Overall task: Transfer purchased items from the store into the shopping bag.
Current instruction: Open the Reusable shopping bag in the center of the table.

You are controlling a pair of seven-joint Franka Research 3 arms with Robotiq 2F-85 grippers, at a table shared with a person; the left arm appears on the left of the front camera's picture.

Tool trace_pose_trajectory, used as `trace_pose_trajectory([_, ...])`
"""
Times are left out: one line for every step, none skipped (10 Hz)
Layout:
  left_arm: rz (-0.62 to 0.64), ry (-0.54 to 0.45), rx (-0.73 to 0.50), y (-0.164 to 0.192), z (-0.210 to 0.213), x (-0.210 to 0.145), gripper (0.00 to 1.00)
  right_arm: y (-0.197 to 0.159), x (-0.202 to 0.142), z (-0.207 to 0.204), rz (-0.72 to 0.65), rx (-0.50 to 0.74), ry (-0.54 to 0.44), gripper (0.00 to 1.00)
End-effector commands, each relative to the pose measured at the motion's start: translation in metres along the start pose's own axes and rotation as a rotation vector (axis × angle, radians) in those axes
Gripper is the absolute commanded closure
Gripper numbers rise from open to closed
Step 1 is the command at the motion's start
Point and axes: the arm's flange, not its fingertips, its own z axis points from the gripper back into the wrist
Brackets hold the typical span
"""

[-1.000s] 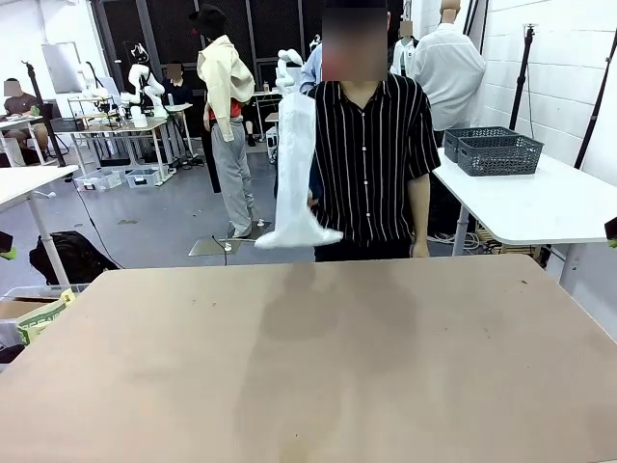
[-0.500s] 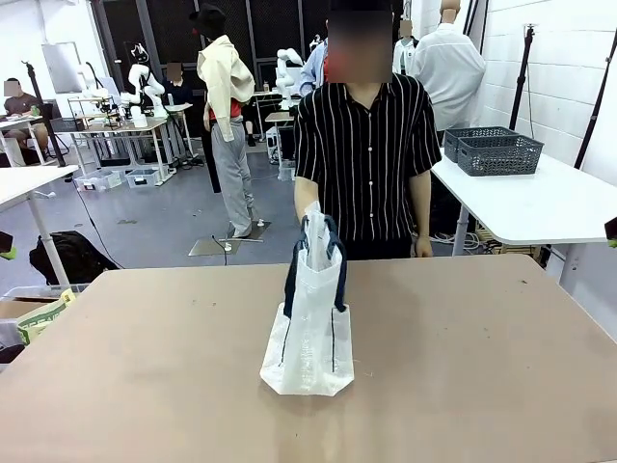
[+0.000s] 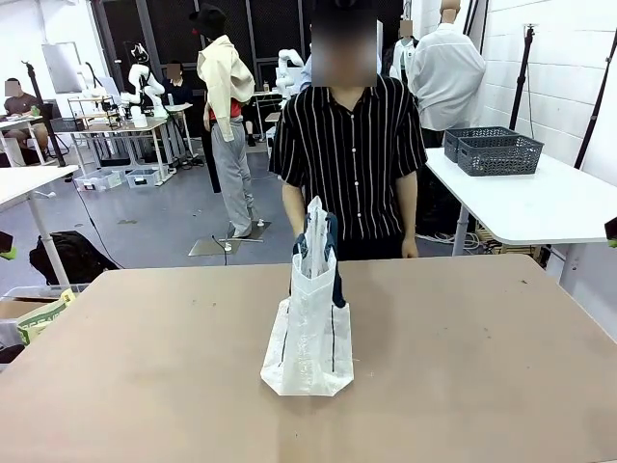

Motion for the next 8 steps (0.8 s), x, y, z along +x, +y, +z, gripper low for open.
trace_pose_trajectory([-0.012, 0.004, 0.003, 0.003, 0.002, -0.001, 0.00, -0.002, -0.002, -0.001, 0.013, 0.003, 0.010, 0.00])
trace_pose_trajectory([-0.012, 0.004, 0.003, 0.003, 0.002, -0.001, 0.00, -0.002, -0.002, -0.001, 0.013, 0.003, 0.010, 0.00])
trace_pose_trajectory([-0.012, 0.004, 0.003, 0.003, 0.002, -0.001, 0.00, -0.002, -0.002, -0.001, 0.013, 0.003, 0.010, 0.00])
trace_pose_trajectory([-0.012, 0.004, 0.003, 0.003, 0.002, -0.001, 0.00, -0.002, -0.002, -0.001, 0.013, 0.003, 0.010, 0.00])
trace_pose_trajectory([-0.012, 0.004, 0.003, 0.003, 0.002, -0.001, 0.00, -0.002, -0.002, -0.001, 0.013, 0.003, 0.010, 0.00])
trace_pose_trajectory([-0.012, 0.004, 0.003, 0.003, 0.002, -0.001, 0.00, -0.002, -0.002, -0.001, 0.013, 0.003, 0.010, 0.00])
trace_pose_trajectory([0.000, 0.000, 0.000, 0.000, 0.000, 0.000, 0.00, -0.002, -0.002, -0.001, 0.013, 0.003, 0.010, 0.00])
trace_pose_trajectory([-0.115, -0.062, -0.049, -0.026, 0.001, 0.018, 0.00, 0.000, 0.000, 0.000, 0.000, 0.000, 0.000, 0.00])
